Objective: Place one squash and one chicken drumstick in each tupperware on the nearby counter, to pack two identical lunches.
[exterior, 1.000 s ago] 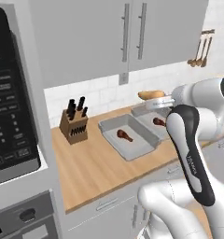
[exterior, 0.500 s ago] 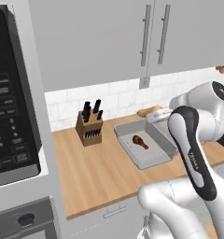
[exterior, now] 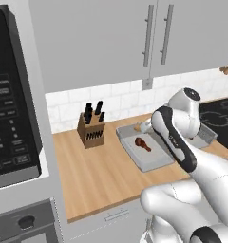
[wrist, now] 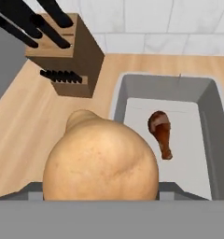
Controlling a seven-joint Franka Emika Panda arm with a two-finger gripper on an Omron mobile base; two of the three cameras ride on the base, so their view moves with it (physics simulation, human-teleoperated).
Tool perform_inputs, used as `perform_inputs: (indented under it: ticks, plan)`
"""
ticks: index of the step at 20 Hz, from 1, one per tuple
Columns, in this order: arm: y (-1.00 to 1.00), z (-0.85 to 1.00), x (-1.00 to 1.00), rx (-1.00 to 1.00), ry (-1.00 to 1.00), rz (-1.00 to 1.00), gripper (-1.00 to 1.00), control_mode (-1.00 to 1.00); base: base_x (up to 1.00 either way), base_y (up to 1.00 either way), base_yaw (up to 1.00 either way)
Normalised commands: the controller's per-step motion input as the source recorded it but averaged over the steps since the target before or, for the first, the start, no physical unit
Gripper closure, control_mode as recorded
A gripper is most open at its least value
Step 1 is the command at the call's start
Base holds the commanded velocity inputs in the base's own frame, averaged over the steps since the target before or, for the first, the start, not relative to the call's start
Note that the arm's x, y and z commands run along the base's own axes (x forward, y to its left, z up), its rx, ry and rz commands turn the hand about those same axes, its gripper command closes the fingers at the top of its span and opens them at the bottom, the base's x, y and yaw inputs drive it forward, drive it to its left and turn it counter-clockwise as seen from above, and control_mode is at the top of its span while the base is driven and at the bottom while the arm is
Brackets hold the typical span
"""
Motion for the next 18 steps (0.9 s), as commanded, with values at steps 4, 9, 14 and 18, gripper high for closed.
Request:
perform_inputs:
  ticks: [4,9,14,18]
  plan:
    - [-0.36,-0.56,0.55,0.00,0.07,0.00,1.00,-1.00,0.00,0.00,0.00]
    - [-0.14,-0.63,0.36,-0.01,0.08,0.00,1.00,-1.00,0.00,0.00,0.00]
    - [0.00,-0.63,0.32,-0.03,0.02,0.00,1.00,-1.00,0.00,0.00,0.00]
    - [-0.01,-0.52,0.22,-0.01,0.00,0.00,1.00,-1.00,0.00,0.00,0.00]
